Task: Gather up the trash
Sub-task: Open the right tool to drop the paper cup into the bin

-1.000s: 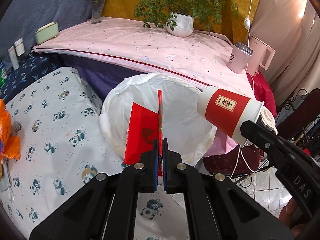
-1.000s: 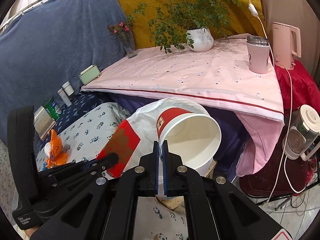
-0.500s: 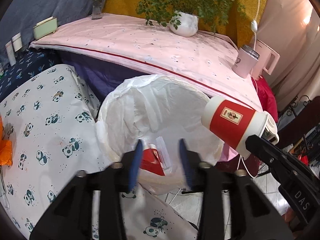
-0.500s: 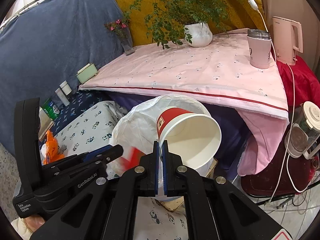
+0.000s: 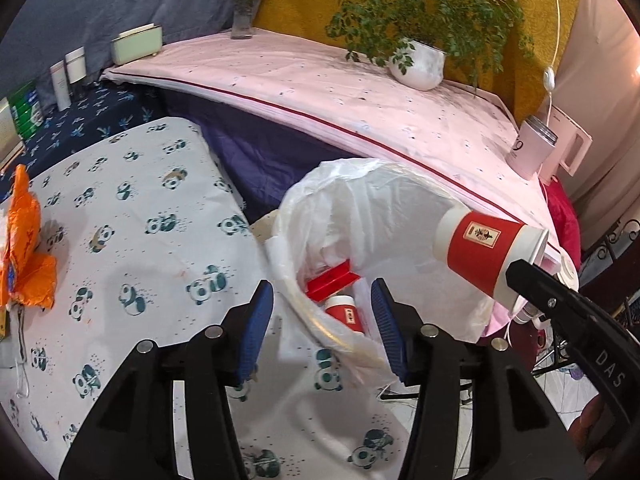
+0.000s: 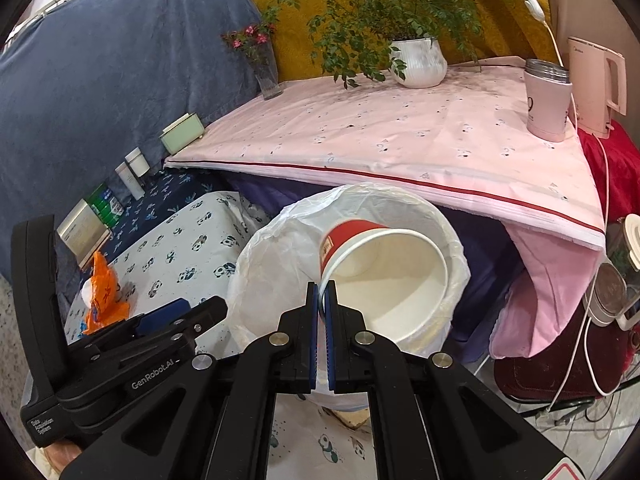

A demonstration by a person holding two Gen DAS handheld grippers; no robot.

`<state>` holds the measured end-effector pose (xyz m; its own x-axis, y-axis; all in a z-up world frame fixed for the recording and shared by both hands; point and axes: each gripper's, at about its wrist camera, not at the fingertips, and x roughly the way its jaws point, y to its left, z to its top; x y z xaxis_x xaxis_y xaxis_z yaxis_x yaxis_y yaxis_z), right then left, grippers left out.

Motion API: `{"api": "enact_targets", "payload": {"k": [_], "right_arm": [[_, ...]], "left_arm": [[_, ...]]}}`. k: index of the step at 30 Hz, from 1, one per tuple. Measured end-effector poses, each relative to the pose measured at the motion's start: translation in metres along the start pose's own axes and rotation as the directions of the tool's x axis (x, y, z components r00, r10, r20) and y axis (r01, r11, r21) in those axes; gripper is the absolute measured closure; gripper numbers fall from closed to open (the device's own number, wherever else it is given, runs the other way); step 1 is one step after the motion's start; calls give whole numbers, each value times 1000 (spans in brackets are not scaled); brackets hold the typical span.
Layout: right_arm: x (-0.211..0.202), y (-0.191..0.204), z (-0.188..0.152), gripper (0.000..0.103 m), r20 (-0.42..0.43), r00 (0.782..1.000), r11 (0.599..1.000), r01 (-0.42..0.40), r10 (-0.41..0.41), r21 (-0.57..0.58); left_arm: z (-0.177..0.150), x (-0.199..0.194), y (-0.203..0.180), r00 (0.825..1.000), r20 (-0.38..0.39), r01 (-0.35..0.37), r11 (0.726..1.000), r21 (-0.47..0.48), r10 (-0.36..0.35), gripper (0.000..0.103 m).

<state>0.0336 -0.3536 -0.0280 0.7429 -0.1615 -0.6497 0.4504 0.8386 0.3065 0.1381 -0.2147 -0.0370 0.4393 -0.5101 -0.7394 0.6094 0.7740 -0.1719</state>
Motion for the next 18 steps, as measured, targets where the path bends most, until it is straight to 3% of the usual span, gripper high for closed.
{"api": "enact_targets", "payload": {"k": [8, 12, 18], "right_arm": [[8, 21, 5, 92, 3, 1000, 999, -9, 9, -33], [8, 31, 4, 79, 7, 1000, 999, -12, 13, -43], [2, 48, 1, 68, 10, 1000, 998, -24, 24, -62]], "left_arm": [[-6, -8, 18, 998, 22, -50, 999, -18, 50, 46], [-8, -12, 25, 997, 28, -68, 997, -33, 69, 40], [-14, -22, 41, 996, 32, -87, 994, -68, 89, 40]]}}
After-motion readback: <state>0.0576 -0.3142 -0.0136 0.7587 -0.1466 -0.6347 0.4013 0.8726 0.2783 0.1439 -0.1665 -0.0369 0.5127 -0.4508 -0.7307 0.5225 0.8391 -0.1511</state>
